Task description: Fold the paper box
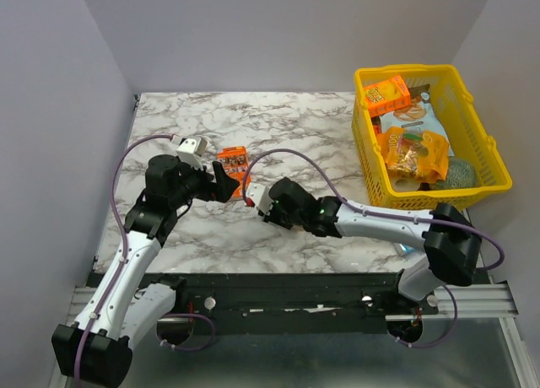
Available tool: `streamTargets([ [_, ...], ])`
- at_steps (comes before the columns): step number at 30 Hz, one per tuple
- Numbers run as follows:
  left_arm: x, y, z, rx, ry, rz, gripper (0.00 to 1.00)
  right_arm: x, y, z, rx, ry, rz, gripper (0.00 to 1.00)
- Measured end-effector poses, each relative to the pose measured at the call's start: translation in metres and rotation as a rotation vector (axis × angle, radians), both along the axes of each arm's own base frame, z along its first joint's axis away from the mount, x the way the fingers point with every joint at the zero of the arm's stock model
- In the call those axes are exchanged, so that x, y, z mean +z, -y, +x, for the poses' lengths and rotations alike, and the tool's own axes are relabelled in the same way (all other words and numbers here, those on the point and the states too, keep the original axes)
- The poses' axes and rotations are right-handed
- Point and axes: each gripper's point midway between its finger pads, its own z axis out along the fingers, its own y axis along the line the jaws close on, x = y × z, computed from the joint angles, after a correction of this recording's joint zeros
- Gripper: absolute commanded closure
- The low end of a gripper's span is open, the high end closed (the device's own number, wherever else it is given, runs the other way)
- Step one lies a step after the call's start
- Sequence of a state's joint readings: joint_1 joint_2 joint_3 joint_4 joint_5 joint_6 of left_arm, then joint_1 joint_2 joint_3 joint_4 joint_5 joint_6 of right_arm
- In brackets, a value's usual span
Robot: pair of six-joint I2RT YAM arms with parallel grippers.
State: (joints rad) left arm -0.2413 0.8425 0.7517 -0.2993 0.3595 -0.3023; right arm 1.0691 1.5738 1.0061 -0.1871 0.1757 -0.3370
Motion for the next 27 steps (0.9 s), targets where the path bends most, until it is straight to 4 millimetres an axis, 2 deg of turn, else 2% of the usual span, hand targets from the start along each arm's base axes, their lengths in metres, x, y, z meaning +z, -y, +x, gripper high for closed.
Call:
streamTargets([
  [3, 0.007, 0.010, -0.007, -0.071, 0.029, -0.029, 0.04, 0.016, -0.002, -0.004, 0.024, -0.077, 0.066, 0.75],
  [6, 0.013, 0.022, -0.014, -0.154, 0.049, -0.064, 0.04, 0.023, 0.003, -0.006, 0.036, -0.146, 0.110, 0.69],
  [9, 0.015, 0.028, -0.018, -0.200, 0.059, -0.080, 0.04, 0.022, 0.010, -0.005, 0.023, -0.174, 0.108, 0.50],
  [10, 0.016, 0.029, -0.019, -0.208, 0.061, -0.082, 0.04, 0.020, 0.012, -0.006, 0.017, -0.181, 0.102, 0.37],
  [13, 0.017, 0.031, -0.020, -0.223, 0.065, -0.086, 0.04, 0.015, 0.013, -0.012, 0.007, -0.168, 0.074, 0.27],
  [18, 0.017, 0.031, -0.020, -0.227, 0.067, -0.085, 0.04, -0.013, 0.017, -0.033, -0.014, -0.122, -0.013, 0.25],
  [21, 0.017, 0.031, -0.020, -0.227, 0.068, -0.084, 0.04, -0.030, 0.014, -0.037, -0.036, -0.092, -0.066, 0.25],
  [27, 0.015, 0.031, -0.020, -0.227, 0.067, -0.080, 0.04, -0.060, 0.020, -0.018, -0.146, 0.006, -0.161, 0.28],
])
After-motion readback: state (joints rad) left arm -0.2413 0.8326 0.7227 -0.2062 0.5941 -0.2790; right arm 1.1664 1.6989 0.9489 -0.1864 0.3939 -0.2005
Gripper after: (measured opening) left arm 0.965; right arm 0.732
